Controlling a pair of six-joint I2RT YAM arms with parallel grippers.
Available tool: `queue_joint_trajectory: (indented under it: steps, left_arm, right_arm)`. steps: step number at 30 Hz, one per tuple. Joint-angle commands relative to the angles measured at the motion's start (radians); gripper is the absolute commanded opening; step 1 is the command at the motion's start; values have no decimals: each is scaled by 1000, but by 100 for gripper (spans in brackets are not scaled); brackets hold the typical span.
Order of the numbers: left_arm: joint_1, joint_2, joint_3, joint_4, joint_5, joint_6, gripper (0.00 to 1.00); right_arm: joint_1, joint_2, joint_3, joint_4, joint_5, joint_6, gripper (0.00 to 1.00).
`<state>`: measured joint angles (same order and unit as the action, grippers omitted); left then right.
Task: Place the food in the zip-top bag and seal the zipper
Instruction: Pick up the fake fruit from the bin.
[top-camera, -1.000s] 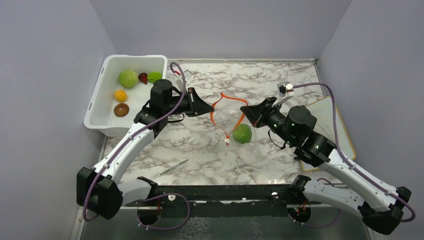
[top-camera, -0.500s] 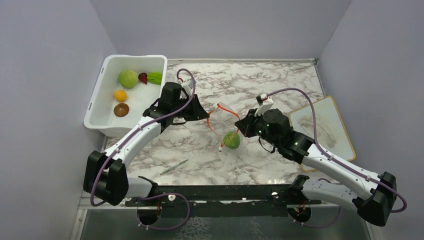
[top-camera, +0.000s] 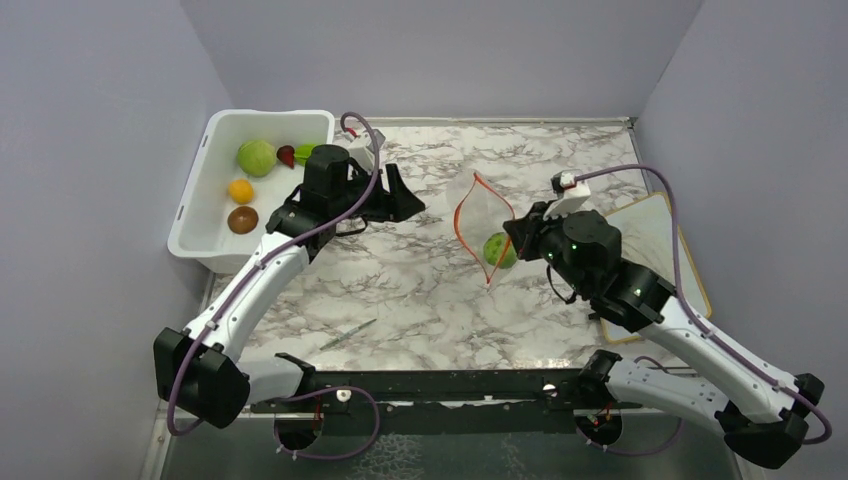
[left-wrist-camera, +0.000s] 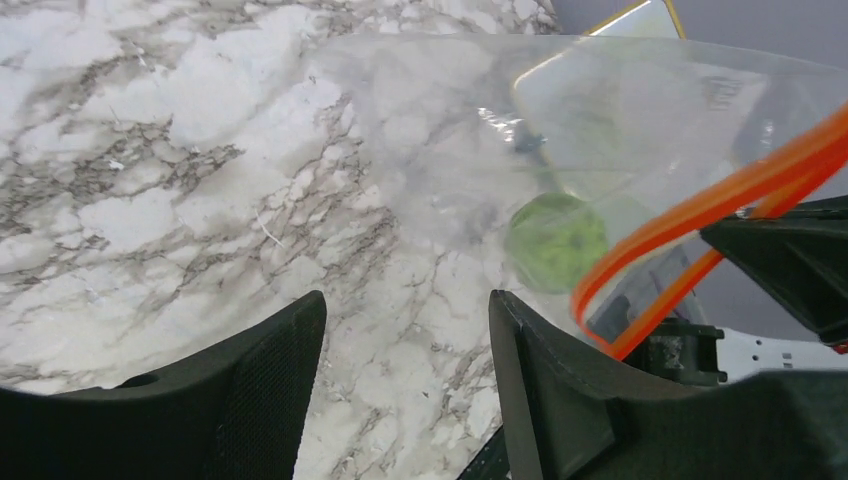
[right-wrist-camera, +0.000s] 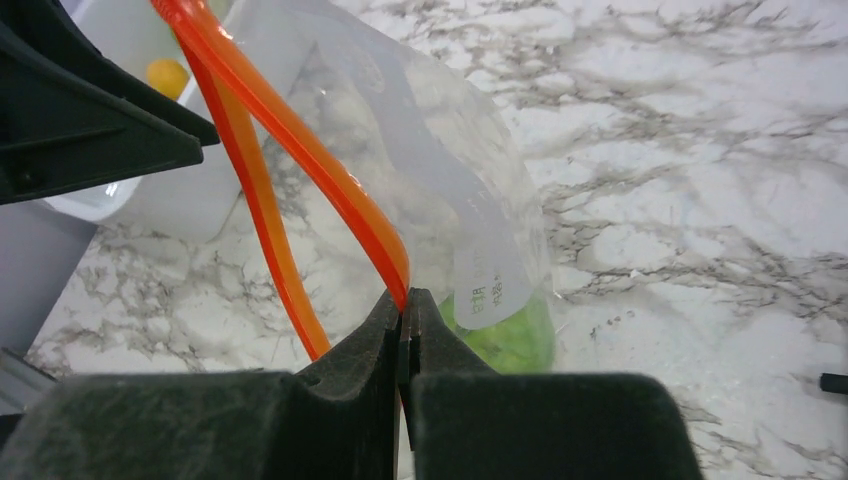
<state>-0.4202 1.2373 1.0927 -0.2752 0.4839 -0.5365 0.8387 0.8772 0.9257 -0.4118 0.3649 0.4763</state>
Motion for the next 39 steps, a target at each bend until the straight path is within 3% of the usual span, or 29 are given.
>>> queue_joint_trajectory:
  steps: [1, 5, 8, 12, 17, 20, 22, 23, 39]
  left_arm:
    - [-1, -17, 80, -79, -136, 100, 63]
    - [4, 15, 145, -192, -372, 201, 63]
    - [34, 48, 185, -236, -473, 251, 64]
    - [100, 72, 193, -244, -554, 272, 65]
    - [239, 138, 230, -225, -541, 285, 67]
    - [288, 171, 244, -206, -586, 276, 73]
    - [310, 184, 238, -177, -635, 262, 87]
    - [322, 189, 231, -155, -645, 261, 89]
    - [530, 345, 253, -83, -807, 305, 77]
  right_arm:
    - [3, -29, 94, -119, 97, -59, 1]
    - [3, 14, 67, -96, 15, -60, 1]
    - [3, 59, 1, -12, -93, -46, 1]
    - [3, 147, -62, 128, -244, -5, 1]
    - [3, 246, -85, 224, -368, 34, 1]
    - [3, 266, -79, 239, -392, 19, 1]
    - [3, 267, -74, 231, -386, 19, 1]
    - [3, 261, -75, 231, -380, 15, 1]
    - [3, 206, -117, 327, -472, -42, 1]
